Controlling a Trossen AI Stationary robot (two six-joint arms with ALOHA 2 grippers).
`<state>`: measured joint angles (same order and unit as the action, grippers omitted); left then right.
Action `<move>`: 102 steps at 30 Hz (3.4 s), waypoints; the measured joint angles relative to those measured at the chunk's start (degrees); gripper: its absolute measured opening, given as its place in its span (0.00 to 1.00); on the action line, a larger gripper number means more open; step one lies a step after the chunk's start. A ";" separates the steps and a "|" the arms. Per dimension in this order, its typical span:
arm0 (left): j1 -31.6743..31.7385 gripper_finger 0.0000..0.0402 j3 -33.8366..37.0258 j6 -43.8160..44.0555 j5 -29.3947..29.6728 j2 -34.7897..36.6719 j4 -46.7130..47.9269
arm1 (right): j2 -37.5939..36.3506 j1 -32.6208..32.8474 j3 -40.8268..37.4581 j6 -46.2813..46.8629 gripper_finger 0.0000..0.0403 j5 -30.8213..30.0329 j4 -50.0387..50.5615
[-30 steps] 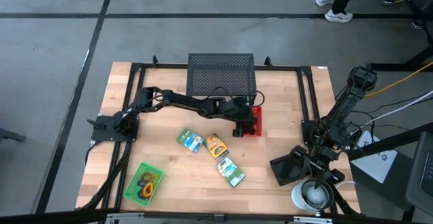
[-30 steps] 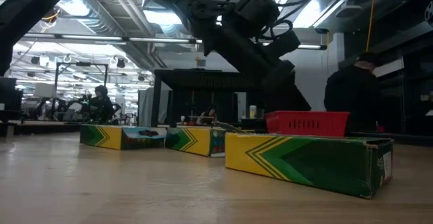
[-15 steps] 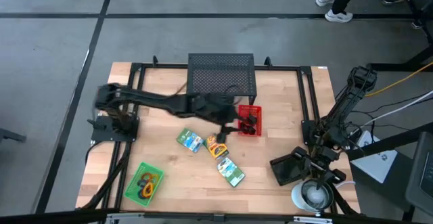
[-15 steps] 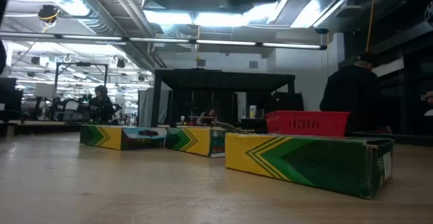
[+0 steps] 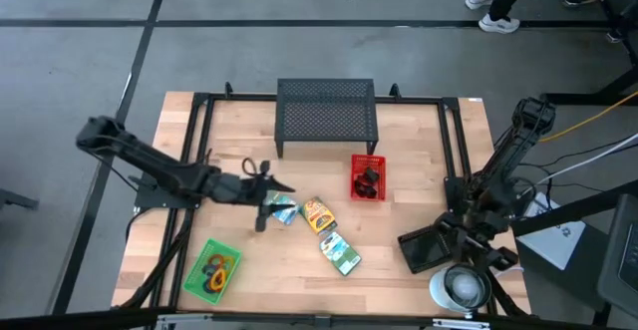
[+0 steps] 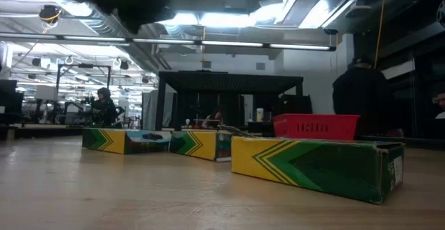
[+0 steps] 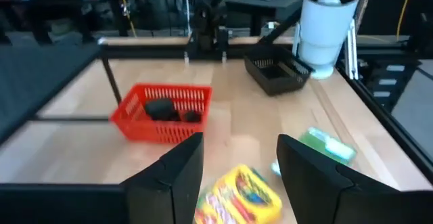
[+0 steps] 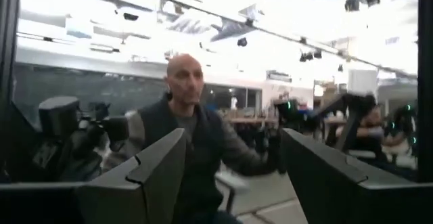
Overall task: Pick & Place Office Desk Supplies
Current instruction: Put the crayon box into the black bin
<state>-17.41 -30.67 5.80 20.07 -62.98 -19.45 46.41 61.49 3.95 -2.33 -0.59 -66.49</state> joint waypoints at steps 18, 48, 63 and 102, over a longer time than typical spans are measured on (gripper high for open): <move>-19.36 0.46 4.17 -1.08 13.04 -2.36 -6.07 | 3.47 -2.38 4.82 -14.28 0.61 -10.23 -1.09; -9.16 0.46 12.67 -0.50 0.96 -1.72 -6.18 | 13.83 -22.85 12.76 8.70 0.61 -64.86 9.84; -10.67 0.46 4.88 5.65 15.38 -6.44 12.44 | 14.71 -25.16 12.82 30.45 0.61 -57.97 19.86; -16.39 0.46 -40.04 45.50 26.41 -54.16 72.36 | 14.73 -28.39 12.82 31.92 0.61 -41.82 20.86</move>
<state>-33.79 -70.71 51.30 46.48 -117.14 52.90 61.14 33.10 16.78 29.58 -42.41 -45.63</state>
